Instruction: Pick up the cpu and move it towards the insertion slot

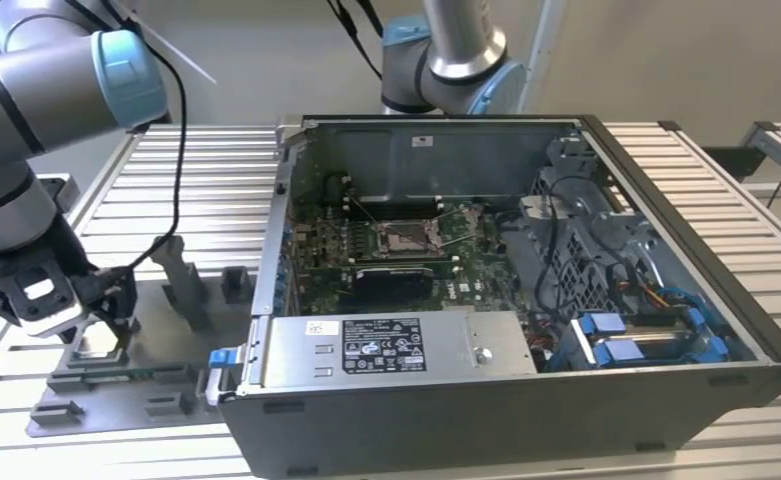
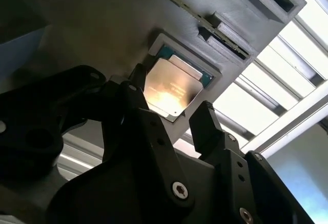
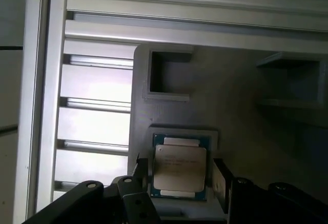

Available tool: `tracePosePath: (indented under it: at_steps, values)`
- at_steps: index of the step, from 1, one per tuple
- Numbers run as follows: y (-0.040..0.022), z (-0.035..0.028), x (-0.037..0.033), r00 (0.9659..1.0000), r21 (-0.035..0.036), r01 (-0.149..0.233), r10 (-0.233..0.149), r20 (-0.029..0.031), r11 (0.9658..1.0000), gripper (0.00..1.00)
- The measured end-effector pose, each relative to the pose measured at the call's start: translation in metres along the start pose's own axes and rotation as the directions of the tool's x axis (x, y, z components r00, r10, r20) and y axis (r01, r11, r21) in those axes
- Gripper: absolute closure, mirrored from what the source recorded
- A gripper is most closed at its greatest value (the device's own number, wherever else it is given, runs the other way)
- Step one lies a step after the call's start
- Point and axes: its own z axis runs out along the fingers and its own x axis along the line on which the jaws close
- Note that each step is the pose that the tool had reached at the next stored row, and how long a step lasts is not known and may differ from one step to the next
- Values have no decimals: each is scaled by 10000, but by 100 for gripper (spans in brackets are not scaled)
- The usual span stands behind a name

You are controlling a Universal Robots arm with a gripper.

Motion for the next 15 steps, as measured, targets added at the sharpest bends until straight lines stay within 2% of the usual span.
tracePosePath:
  at_steps: [15]
  values:
    - [17,79,-2,10000,2,0,0,-3,10000,0]
